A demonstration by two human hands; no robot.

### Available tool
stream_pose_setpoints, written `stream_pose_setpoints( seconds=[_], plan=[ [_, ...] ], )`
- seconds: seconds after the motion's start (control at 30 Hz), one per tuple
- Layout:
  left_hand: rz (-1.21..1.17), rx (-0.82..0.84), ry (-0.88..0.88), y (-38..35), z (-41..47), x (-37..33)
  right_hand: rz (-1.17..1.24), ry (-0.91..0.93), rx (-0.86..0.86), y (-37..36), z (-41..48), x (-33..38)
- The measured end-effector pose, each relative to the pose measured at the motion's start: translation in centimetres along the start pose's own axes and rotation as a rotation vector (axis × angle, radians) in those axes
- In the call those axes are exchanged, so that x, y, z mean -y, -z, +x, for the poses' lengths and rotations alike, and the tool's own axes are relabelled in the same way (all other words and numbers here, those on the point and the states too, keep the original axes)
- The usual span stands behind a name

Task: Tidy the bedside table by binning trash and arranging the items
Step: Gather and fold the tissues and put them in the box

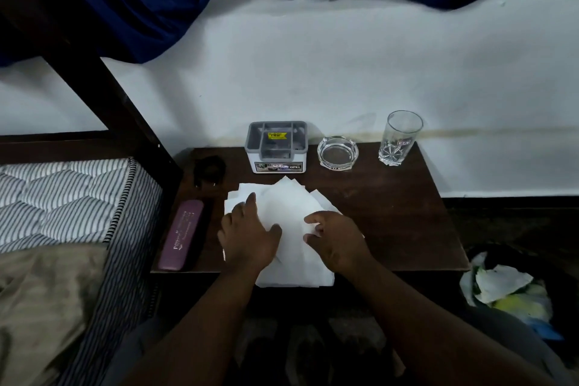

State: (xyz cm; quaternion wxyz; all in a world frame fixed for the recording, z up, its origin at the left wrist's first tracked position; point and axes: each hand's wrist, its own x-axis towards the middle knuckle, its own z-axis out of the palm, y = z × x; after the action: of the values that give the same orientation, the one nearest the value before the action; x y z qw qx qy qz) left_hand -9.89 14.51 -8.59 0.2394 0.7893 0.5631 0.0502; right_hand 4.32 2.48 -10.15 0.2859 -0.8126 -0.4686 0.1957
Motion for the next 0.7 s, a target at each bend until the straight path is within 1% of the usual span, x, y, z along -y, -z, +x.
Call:
stream_pose_setpoints(
  seconds=[0.1, 0.2, 0.27, 0.33, 0.4, 0.43, 0.57, 0.63, 0.7],
  plan=[
    [0.033, -0.026, 0.005, -0.4, 0.6, 0.0, -0.008, -0.002, -0.028, -0.4, 0.5, -0.4],
    [-0.025, -0.098, 0.024, -0.4, 0.8, -0.5, -0.01, 0.019, -0.062, -0.6, 0.8, -0.5],
    [-0.137, -0.116, 0.012, -0.3, 0.7, -0.9, 0.021, -0.005, -0.077, -0.6, 1.0, -0.4],
    [-0.321, -0.094, 0.008, -0.3, 0.7, -1.3, 0.042, -0.05, -0.068, -0.6, 1.0, -0.3],
    [-0.477, -0.083, 0.005, -0.2, 0.4, -1.7, 0.034, -0.02, -0.082, -0.7, 0.9, -0.4],
    [-0.507, -0.089, -0.01, -0.3, 0.0, -1.8, 0.024, -0.001, -0.085, -0.7, 0.8, -0.4],
    [-0.473, -0.111, -0.056, -0.5, -1.2, -2.0, 0.024, 0.004, -0.073, -0.3, 0.8, -0.4],
    [-0.448, -0.111, -0.053, -0.5, -1.5, -1.9, 0.061, 0.0, -0.071, -0.2, 0.8, -0.2],
    [-0.444, -0.133, -0.075, -0.4, -1.7, -1.9, 0.115, -0.028, -0.105, 0.0, 0.9, 0.0]
  ],
)
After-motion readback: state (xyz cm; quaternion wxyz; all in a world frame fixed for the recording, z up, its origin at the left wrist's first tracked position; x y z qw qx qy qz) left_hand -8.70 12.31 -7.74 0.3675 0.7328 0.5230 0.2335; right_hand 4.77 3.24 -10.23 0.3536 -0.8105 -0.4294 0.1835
